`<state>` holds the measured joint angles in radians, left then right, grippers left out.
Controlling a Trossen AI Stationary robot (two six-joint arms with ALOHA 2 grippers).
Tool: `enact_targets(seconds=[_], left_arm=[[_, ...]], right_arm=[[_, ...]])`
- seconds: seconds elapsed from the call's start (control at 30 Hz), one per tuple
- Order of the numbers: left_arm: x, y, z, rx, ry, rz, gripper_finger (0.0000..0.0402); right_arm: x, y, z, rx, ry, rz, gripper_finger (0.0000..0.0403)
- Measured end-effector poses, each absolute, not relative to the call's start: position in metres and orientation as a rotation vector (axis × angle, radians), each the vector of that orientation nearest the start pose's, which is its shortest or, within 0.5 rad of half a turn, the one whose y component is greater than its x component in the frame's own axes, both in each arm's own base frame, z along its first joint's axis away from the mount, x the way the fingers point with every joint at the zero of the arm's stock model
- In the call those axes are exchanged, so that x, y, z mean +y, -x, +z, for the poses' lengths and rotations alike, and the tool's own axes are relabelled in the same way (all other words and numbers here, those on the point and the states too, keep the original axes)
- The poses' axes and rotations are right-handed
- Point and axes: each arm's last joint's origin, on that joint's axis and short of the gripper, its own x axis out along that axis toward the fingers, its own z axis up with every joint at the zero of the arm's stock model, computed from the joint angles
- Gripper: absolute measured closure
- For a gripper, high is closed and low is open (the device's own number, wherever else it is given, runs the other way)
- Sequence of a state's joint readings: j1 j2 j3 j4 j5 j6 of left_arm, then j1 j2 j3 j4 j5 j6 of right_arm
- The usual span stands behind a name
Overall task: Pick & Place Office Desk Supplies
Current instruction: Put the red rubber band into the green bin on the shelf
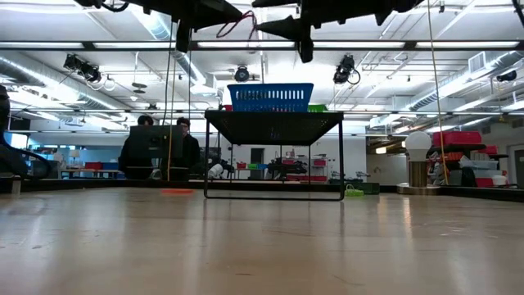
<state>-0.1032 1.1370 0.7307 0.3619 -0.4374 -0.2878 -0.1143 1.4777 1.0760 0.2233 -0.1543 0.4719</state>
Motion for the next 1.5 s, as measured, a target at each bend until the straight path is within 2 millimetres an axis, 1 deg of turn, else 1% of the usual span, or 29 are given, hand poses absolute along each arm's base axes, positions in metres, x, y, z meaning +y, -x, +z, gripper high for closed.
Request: enact_targets(seconds=[0.1, 0.23, 0.4, 0.5, 0.6, 0.67, 0.8, 0.87, 0.93, 1.0, 1.07, 1.17, 1.27, 1.33, 1.4, 1.5], left_arm=[[-0.014, -0.252, 0.298, -0.009, 0.273, 0.34, 0.0399], [-0.013, -0.252, 0.298, -0.013, 0.275, 0.347, 0.0399], [-0.013, -0.251, 0.298, -0.015, 0.274, 0.353, 0.0399], [-0.013, -0.251, 0.298, -0.017, 0.274, 0.364, 0.0399], [-0.013, -0.251, 0.298, -0.019, 0.274, 0.373, 0.0399], [-0.013, -0.251, 0.298, -0.019, 0.273, 0.373, 0.0399], [-0.013, -0.251, 0.298, -0.016, 0.256, 0.374, 0.0397], [-0.013, -0.25, 0.299, -0.017, 0.25, 0.372, 0.0389], [-0.013, -0.248, 0.301, -0.02, 0.223, 0.368, 0.0375], [-0.012, -0.244, 0.304, -0.023, 0.213, 0.365, 0.0356], [-0.01, -0.238, 0.309, -0.029, 0.215, 0.369, 0.0336], [-0.006, -0.226, 0.315, -0.029, 0.247, 0.383, 0.0309], [-0.001, -0.214, 0.32, -0.027, 0.248, 0.401, 0.0289], [0.002, -0.207, 0.322, -0.015, 0.236, 0.42, 0.0284], [0.006, -0.205, 0.32, 0.016, 0.226, 0.428, 0.0285], [0.012, -0.205, 0.301, 0.063, 0.251, 0.389, 0.0302]], right_arm=[[-0.035, -0.342, 0.301, 0.206, -0.508, -0.009, 0.0213], [-0.035, -0.348, 0.299, 0.168, -0.506, 0.001, 0.0205], [-0.036, -0.355, 0.298, 0.113, -0.503, 0.028, 0.0228], [-0.036, -0.356, 0.296, 0.118, -0.507, 0.028, 0.0249], [-0.036, -0.356, 0.296, 0.116, -0.503, 0.03, 0.0281], [-0.036, -0.356, 0.296, 0.116, -0.499, 0.03, 0.031], [-0.037, -0.356, 0.296, 0.113, -0.477, 0.016, 0.0381], [-0.037, -0.356, 0.296, 0.113, -0.466, 0.015, 0.0394], [-0.039, -0.355, 0.296, 0.116, -0.469, 0.011, 0.0388], [-0.042, -0.353, 0.297, 0.132, -0.474, 0.01, 0.0385], [-0.045, -0.349, 0.3, 0.141, -0.467, -0.001, 0.0393], [-0.05, -0.34, 0.306, 0.157, -0.439, -0.02, 0.0396], [-0.057, -0.329, 0.315, 0.163, -0.435, -0.049, 0.0396], [-0.062, -0.321, 0.32, 0.167, -0.434, -0.084, 0.0398], [-0.068, -0.313, 0.325, 0.165, -0.423, -0.132, 0.0399], [-0.081, -0.303, 0.329, 0.163, -0.406, -0.217, 0.0399]])
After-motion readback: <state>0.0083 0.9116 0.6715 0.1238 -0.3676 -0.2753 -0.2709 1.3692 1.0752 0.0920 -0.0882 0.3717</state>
